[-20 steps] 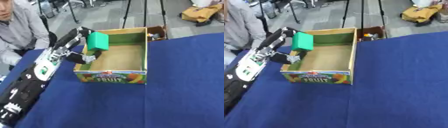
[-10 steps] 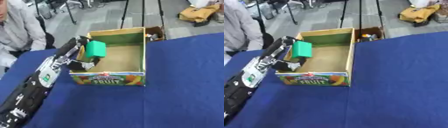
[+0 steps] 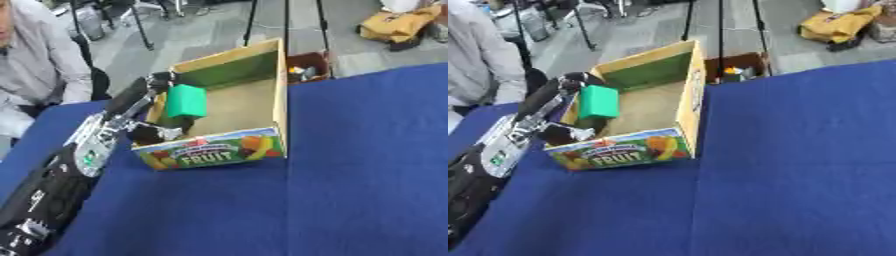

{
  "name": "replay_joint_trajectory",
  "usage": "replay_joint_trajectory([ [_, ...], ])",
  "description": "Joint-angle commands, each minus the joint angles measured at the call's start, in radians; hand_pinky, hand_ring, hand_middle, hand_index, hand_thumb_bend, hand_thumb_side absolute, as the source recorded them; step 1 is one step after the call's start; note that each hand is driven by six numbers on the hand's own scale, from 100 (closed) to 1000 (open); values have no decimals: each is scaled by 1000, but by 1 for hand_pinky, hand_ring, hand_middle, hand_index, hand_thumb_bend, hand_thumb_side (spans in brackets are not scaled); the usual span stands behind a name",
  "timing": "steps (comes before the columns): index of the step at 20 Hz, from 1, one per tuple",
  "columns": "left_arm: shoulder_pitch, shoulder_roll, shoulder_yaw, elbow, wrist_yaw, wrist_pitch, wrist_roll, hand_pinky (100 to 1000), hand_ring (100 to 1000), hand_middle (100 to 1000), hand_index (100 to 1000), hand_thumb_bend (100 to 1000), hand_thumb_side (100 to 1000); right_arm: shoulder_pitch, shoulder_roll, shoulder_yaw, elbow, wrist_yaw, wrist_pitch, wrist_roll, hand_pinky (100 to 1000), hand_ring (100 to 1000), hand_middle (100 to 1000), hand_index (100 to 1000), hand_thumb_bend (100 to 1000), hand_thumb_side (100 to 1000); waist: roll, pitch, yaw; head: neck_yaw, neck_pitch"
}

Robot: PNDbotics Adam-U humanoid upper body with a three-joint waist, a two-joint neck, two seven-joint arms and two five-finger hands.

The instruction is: Pick up objects on the table and place them in the box.

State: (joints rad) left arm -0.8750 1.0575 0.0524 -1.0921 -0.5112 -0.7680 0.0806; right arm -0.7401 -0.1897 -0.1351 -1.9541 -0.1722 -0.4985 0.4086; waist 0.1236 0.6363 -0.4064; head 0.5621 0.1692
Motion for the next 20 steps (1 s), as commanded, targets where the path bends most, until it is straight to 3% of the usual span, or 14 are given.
replay_joint_trajectory([
  [1,-1,25,0,-6,-10,-25,11,661,765,779,975,100,478,-9,-27,-9,-6,-3,-5,1,905,967,423,860,153,630,-3,-19,-2,5,-18],
  [10,-3,22,-17,-36,105,-35,-33,630,748,764,1000,100,572,-2,-32,-16,-2,5,-2,-8,908,971,421,862,149,628,3,-21,-2,-3,-23],
  [15,-5,26,-15,-62,192,-25,-83,621,743,763,1000,100,581,1,-35,-18,-2,8,1,-12,909,972,420,862,147,627,7,-21,-1,-3,-27],
  [20,0,33,-8,-74,215,-17,-101,623,745,766,1000,100,563,2,-36,-20,-2,6,2,-14,910,973,419,861,145,627,6,-20,1,-3,-34],
])
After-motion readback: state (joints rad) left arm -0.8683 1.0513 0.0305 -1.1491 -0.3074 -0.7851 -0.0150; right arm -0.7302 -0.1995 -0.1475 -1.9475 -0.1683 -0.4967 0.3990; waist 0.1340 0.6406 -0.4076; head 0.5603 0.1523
